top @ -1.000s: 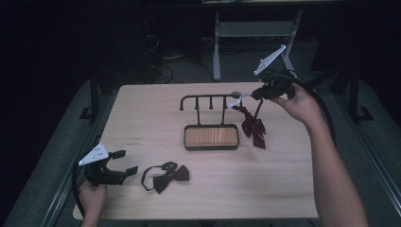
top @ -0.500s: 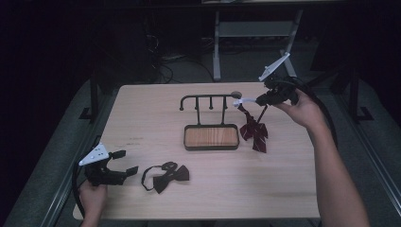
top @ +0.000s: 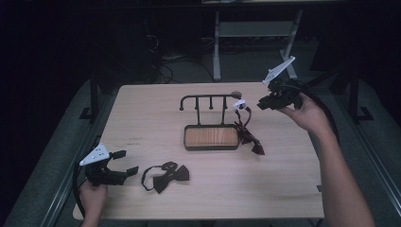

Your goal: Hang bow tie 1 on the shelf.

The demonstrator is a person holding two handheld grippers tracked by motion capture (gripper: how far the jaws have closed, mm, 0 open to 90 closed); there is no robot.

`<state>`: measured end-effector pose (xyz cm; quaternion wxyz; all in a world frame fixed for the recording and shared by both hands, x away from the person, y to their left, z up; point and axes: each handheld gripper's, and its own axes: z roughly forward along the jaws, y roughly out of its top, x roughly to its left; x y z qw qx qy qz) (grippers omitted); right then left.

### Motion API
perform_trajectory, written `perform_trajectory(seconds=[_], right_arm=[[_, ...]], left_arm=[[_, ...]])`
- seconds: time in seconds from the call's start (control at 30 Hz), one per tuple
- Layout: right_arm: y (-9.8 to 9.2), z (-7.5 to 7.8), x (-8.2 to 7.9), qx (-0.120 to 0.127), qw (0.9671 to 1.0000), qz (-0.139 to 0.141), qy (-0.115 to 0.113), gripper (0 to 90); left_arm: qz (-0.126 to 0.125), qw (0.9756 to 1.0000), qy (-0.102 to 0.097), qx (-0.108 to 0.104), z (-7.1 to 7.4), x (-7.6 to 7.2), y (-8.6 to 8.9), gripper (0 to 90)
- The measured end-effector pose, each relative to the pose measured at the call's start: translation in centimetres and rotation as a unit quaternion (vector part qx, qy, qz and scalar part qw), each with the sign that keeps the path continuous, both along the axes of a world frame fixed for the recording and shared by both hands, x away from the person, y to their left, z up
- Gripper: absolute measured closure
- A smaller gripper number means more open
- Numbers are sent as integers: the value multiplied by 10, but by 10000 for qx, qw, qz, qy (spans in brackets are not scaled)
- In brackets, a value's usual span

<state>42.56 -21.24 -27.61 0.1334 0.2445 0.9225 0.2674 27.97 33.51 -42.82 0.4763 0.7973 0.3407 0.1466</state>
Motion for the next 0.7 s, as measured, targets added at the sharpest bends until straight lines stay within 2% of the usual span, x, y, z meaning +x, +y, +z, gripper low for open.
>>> perform_trajectory(seconds=[0.23,0.33,0.7], right_arm=[[4,5,-20,62,9996,217,-160,740],[9,5,-30,167,9989,373,-208,729],[27,-5,-53,157,9972,698,-201,713]], left_arm=[[-13,10000,7,57,0,0,0,128],[-18,10000,8,65,0,1,0,128],[-19,10000,11,47,-1,0,-1,128]])
